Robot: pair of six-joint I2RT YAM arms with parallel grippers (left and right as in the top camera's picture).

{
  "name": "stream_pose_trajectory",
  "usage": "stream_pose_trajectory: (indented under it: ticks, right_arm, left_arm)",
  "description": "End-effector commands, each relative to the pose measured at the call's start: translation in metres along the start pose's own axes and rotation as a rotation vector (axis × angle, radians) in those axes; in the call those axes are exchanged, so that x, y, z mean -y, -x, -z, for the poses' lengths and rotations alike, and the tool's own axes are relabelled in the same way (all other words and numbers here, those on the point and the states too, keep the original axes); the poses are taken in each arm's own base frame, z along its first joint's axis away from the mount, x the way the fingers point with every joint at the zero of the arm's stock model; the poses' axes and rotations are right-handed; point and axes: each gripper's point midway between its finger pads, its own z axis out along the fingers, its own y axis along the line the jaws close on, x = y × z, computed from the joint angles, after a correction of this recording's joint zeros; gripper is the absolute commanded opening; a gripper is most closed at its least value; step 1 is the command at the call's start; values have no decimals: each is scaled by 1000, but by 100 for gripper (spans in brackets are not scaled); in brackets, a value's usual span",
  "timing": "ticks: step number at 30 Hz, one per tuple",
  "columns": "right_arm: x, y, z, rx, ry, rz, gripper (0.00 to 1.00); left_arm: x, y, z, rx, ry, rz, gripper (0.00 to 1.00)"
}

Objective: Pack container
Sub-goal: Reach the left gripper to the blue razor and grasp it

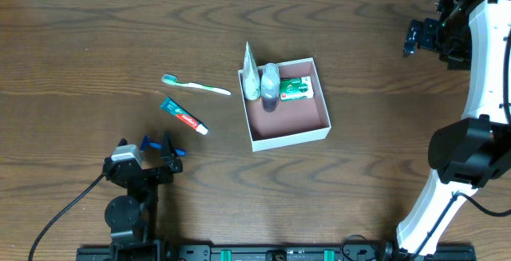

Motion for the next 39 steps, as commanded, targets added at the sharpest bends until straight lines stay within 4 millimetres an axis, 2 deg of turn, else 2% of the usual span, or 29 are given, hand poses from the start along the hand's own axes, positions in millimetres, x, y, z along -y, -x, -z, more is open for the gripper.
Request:
stream_pose_trajectory:
  ticks: [1,6,10,16,20,24,33,36,39]
  right_arm:
    - [3,1,3,10,-7,13,99]
    - [3,1,3,10,-7,13,99]
    - [3,1,3,10,-7,13,99]
    - [3,1,3,10,-7,13,99]
    - [3,1,3,10,-7,13,99]
    - [3,1,3,10,-7,13,99]
    - [3,1,3,10,-7,13,99]
    - [3,1,3,10,-7,13,99]
    - [3,1,3,10,-7,13,99]
  left_arm:
    - [8,-10,3,-77,-43,91,98]
    - [12,5,10,-192,-10,113,98]
    - [14,17,12,-356,40,126,98]
    - [19,26,5,-693,121,156,98]
    - [33,26,-4,-860,85,206,98]
    - [45,4,-14,-991,38,294,98]
    - [34,-47,-29,-1187,171,435,98]
    - [6,-64,-25,-1188,506,609,98]
    - [-9,-76,-22,-1161,721,735,98]
